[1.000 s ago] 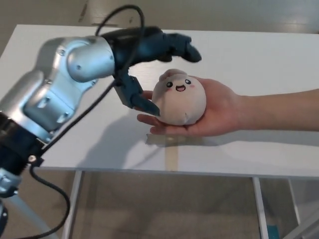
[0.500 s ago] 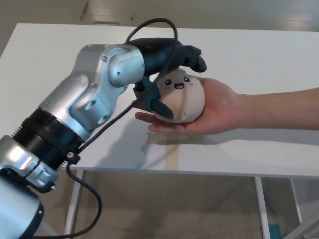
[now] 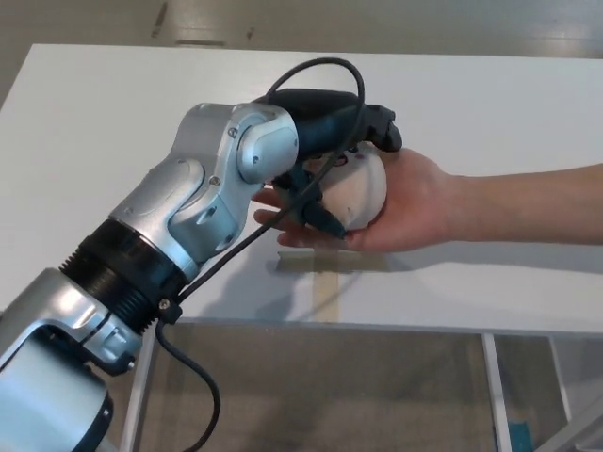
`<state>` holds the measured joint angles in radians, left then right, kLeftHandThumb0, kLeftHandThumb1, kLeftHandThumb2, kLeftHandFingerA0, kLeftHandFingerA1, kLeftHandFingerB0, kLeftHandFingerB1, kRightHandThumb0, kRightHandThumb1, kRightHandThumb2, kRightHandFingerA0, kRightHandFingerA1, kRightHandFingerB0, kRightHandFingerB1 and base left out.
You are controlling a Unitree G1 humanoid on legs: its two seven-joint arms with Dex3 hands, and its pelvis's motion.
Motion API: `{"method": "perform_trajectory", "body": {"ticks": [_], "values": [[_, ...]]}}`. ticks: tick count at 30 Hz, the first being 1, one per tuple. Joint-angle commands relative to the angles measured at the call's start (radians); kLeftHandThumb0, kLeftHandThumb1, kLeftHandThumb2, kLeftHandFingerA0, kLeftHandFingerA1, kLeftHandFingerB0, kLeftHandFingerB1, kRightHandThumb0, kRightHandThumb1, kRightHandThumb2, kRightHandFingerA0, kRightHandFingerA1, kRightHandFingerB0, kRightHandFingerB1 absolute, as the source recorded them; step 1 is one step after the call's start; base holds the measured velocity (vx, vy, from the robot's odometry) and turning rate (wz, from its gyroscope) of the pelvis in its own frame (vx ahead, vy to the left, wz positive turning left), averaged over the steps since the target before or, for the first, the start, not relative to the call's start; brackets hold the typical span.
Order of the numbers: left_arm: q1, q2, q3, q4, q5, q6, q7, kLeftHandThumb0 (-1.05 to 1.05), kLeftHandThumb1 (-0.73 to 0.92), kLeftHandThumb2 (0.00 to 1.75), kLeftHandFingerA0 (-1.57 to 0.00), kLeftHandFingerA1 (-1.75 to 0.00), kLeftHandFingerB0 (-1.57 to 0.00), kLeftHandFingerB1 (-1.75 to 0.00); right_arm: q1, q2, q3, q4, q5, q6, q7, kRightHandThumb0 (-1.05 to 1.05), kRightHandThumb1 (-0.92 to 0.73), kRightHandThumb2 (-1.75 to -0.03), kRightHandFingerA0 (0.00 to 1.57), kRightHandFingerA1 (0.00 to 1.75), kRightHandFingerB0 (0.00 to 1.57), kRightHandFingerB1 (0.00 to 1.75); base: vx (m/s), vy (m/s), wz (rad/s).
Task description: Use the left hand to take the pink dumpling toy on a person's hand and put it on the desk.
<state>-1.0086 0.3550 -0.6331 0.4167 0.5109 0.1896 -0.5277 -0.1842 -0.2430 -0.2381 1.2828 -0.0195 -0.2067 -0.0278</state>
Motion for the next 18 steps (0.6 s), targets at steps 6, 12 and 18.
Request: {"method": "perform_trajectory", "body": {"ticks": [6,12,18], "values": [[0.037,-0.020,-0.007,0.050,0.057,0.013,-0.017,-0.18,0.65,0.61,-0.68,-1.39,-0.61,-0.41,-0.012,-0.011,0.008,-0.009,0.010,0.006,0.017,-0.22,-0.69,-0.60,0.60,0.45,0.50,0.42,0.00,0.000,0.00],[0.039,-0.027,0.016,0.030,0.105,0.013,0.079,-0.19,0.76,0.63,-0.66,-1.54,-0.77,-0.51,-0.023,-0.014,0.009,-0.006,0.012,0.013,0.016,-0.22,-0.69,-0.60,0.58,0.45,0.48,0.41,0.00,0.000,0.00],[0.053,-0.029,0.042,0.020,0.108,-0.007,0.115,-0.21,0.77,0.63,-0.66,-1.57,-0.83,-0.86,-0.023,-0.014,0.009,-0.005,0.012,0.011,0.011,-0.22,-0.68,-0.60,0.58,0.45,0.49,0.41,0.00,0.000,0.00]]}}
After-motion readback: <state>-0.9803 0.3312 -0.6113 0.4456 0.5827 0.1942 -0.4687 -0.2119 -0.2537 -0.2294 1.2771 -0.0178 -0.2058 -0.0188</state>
